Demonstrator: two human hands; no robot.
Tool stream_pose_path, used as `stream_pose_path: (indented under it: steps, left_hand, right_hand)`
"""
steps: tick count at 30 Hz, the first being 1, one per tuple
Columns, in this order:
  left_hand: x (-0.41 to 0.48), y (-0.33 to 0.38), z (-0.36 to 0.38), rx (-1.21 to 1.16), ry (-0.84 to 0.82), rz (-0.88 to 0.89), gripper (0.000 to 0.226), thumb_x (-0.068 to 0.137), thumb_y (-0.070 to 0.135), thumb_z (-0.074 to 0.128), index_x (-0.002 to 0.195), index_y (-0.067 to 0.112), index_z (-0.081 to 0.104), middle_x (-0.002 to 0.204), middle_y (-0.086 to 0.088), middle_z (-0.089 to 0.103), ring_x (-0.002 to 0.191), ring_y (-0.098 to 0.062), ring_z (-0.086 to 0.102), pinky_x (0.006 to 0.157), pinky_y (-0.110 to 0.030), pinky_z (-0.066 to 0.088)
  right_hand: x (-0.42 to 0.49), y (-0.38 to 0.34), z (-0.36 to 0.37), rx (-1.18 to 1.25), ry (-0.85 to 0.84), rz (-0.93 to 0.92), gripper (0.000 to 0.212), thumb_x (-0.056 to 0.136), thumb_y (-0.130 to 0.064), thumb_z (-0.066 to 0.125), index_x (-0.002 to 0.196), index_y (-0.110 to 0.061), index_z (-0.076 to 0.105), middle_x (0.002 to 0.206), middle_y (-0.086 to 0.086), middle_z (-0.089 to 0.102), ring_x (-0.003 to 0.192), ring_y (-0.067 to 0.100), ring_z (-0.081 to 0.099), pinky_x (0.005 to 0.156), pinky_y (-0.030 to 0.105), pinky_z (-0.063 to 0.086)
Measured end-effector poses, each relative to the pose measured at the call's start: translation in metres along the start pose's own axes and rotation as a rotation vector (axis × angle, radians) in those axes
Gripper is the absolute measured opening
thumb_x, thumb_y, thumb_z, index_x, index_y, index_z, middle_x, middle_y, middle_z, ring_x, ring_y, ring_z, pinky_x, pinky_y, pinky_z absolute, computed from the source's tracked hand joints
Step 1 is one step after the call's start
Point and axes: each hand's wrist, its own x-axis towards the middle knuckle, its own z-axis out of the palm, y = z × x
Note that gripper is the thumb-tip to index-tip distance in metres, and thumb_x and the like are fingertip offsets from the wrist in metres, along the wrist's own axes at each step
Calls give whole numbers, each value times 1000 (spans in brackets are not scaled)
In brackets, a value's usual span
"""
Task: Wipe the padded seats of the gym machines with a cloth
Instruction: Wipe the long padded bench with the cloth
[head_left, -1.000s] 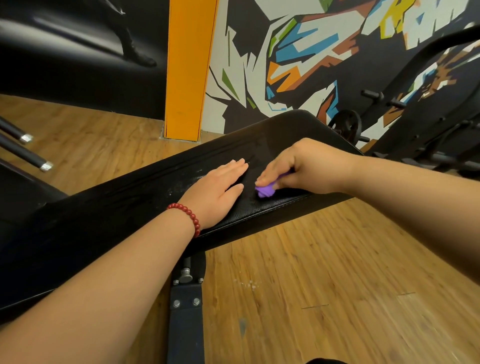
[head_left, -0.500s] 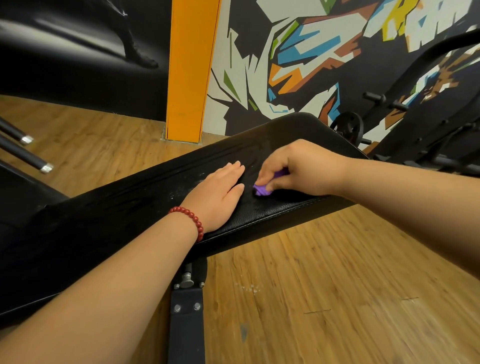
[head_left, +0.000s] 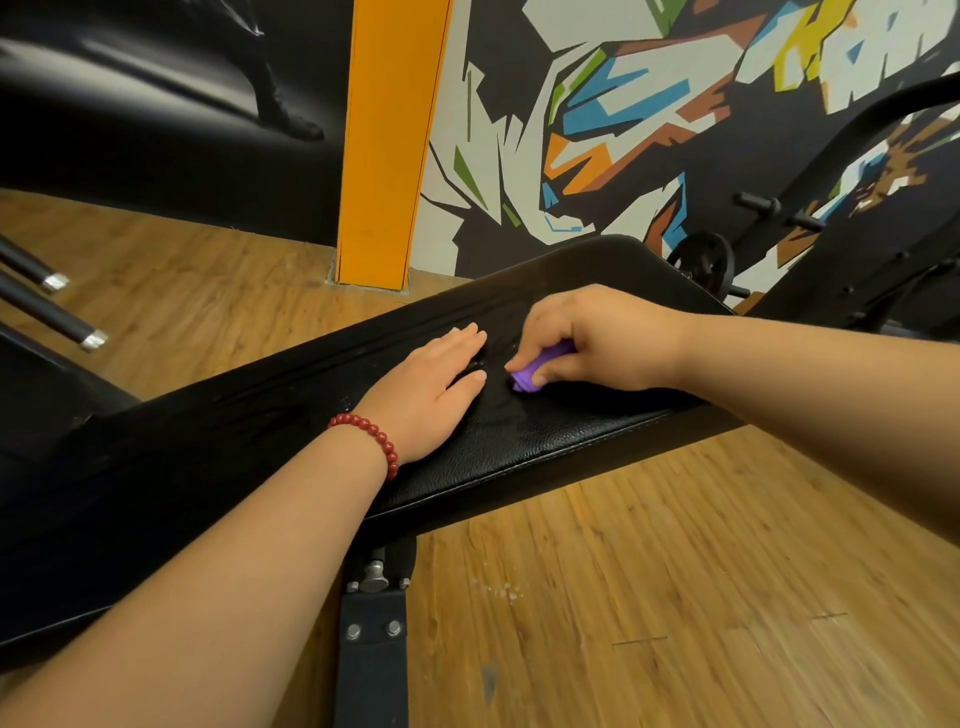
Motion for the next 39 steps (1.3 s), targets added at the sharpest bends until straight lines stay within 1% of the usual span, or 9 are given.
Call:
stream_pose_path:
  steps: [4, 10, 13, 16, 18, 24, 28, 32, 39]
  left_hand:
    - [2, 0, 1, 24, -10, 5, 53, 104, 36, 33, 154, 28, 17, 161, 11, 11, 148, -9, 6, 120, -33, 10]
    - [3, -2, 2, 1, 5, 13, 53, 103, 35, 35, 153, 28, 19, 161, 11, 13, 148, -8, 6, 119, -31, 9]
    - [4, -3, 2, 8, 2, 18, 53, 104, 35, 34, 154, 28, 19, 161, 12, 13, 148, -8, 6, 119, -29, 9]
    - [4, -5, 3, 13, -7, 20, 53, 104, 36, 34, 154, 28, 18, 161, 12, 13, 148, -8, 6, 121, -31, 9]
    - [4, -5, 3, 14, -4, 24, 53, 104, 36, 33, 154, 28, 18, 161, 11, 13, 148, -8, 6, 121, -32, 10]
    - [4, -4, 3, -1, 3, 16, 53, 104, 34, 35, 153, 28, 19, 161, 11, 13, 148, -9, 5, 121, -35, 10]
    - [4, -4, 2, 0, 2, 37, 52, 104, 32, 35, 153, 26, 19, 161, 10, 13, 148, -7, 6, 117, -25, 4]
    - [3, -2, 1, 15, -9, 38, 53, 104, 32, 34, 154, 27, 16, 161, 10, 13, 147, -7, 6, 116, -24, 4]
    - [10, -12, -2, 34, 57, 74, 52, 101, 33, 44, 150, 27, 30, 157, 10, 27, 145, -7, 18, 119, -24, 5]
  right_hand:
    - [13, 4, 3, -36, 51, 43, 24, 90, -22, 66, 114, -25, 68, 108, -10, 58, 99, 5, 51, 92, 21, 43]
    - [-6, -1, 6, 57, -42, -94, 27, 87, -22, 69, 113, -30, 69, 106, -19, 59, 101, -3, 55, 92, 8, 39]
    - [5, 5, 2, 21, -10, -95, 31, 87, -20, 69, 118, -27, 68, 115, -11, 65, 108, 1, 58, 97, 13, 41]
    - [18, 10, 1, -30, 78, 12, 35, 90, -18, 66, 124, -23, 65, 125, -4, 65, 116, 10, 58, 102, 21, 40]
    - [20, 9, 4, -51, 80, 35, 35, 91, -17, 65, 126, -23, 64, 127, -4, 64, 119, 11, 57, 105, 22, 38]
    - [-5, 7, 5, 143, -25, -129, 31, 84, -14, 72, 113, -24, 72, 114, -13, 69, 109, -6, 59, 100, 11, 40]
    - [12, 12, 2, 81, 12, -135, 31, 85, -14, 71, 115, -21, 71, 115, -9, 69, 109, -4, 59, 99, 9, 40]
    - [31, 16, 0, -25, 72, -7, 33, 89, -16, 67, 120, -23, 67, 121, -5, 67, 114, 8, 59, 105, 24, 40]
    - [0, 10, 4, 156, -5, -107, 31, 84, -16, 72, 113, -28, 71, 113, -14, 69, 108, -5, 60, 101, 14, 42]
